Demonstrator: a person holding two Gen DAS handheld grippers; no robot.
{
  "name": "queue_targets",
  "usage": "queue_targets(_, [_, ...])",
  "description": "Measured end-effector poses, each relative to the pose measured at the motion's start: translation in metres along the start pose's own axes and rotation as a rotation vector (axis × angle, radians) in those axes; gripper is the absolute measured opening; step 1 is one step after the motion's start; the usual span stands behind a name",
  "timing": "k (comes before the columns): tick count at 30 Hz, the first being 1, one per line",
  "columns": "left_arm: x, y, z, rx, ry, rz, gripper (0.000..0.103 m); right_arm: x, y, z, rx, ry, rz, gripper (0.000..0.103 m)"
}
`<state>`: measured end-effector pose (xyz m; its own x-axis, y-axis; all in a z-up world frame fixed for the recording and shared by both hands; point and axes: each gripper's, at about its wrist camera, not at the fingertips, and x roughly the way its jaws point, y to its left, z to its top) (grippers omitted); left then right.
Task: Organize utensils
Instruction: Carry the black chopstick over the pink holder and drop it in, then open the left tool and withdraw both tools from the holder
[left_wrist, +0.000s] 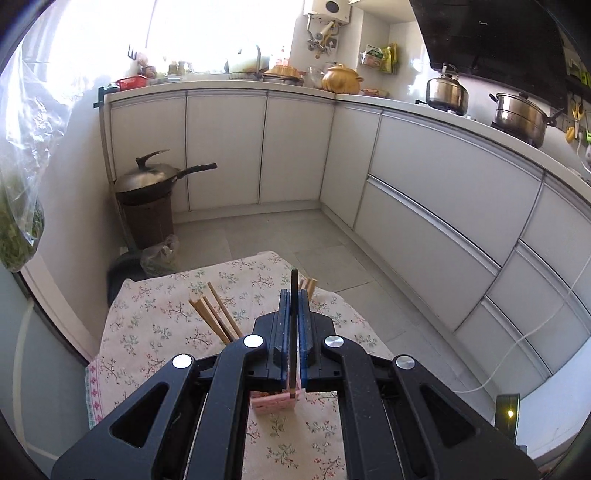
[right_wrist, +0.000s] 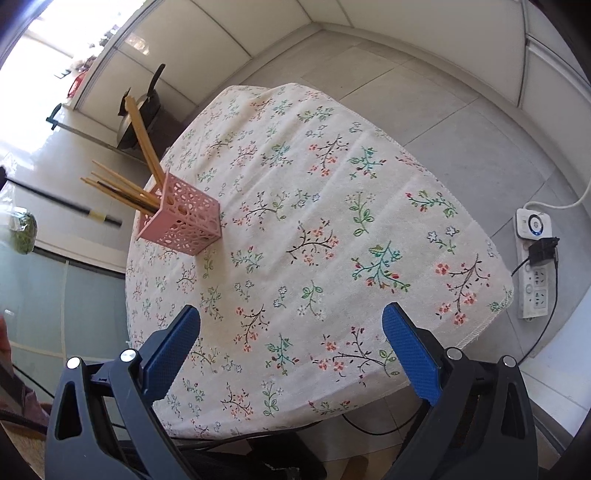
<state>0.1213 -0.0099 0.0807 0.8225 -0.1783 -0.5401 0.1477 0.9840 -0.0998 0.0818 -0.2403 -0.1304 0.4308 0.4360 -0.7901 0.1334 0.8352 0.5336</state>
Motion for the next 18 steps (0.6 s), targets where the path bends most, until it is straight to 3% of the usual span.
queue_targets(4, [0.02, 0.001, 0.004, 0.01, 0.015, 0.03, 0.003, 0.003, 0.007, -0.001, -0.03, 0.007, -0.001, 0.096])
queue_targets(8, [0.057, 0.007, -0.009, -0.007, 0.089, 0.023, 0.006, 0.004, 0.009, -0.001, -0.041, 0.012, 0.002, 0.096])
queue_targets(9, [0.061, 0.008, -0.012, -0.008, 0.097, 0.021, 0.018, 0.003, 0.01, -0.002, -0.044, 0.009, 0.002, 0.096])
queue_targets(10, [0.062, 0.009, -0.015, -0.012, 0.101, 0.03, 0.039, 0.002, 0.011, -0.002, -0.047, 0.005, 0.002, 0.096])
queue_targets(11, [0.059, 0.011, -0.018, -0.017, 0.079, 0.037, 0.05, 0.001, 0.012, -0.002, -0.051, -0.001, 0.002, 0.096])
queue_targets(13, [0.042, 0.012, -0.02, -0.026, 0.003, 0.041, 0.08, -0.003, 0.016, -0.003, -0.066, -0.017, 0.007, 0.096])
queue_targets(15, [0.021, 0.01, -0.02, -0.029, -0.079, 0.067, 0.092, -0.008, 0.024, -0.004, -0.092, -0.043, 0.018, 0.096])
queue_targets(18, [-0.005, 0.004, -0.022, -0.015, -0.155, 0.109, 0.096, -0.021, 0.04, -0.005, -0.143, -0.102, 0.041, 0.096])
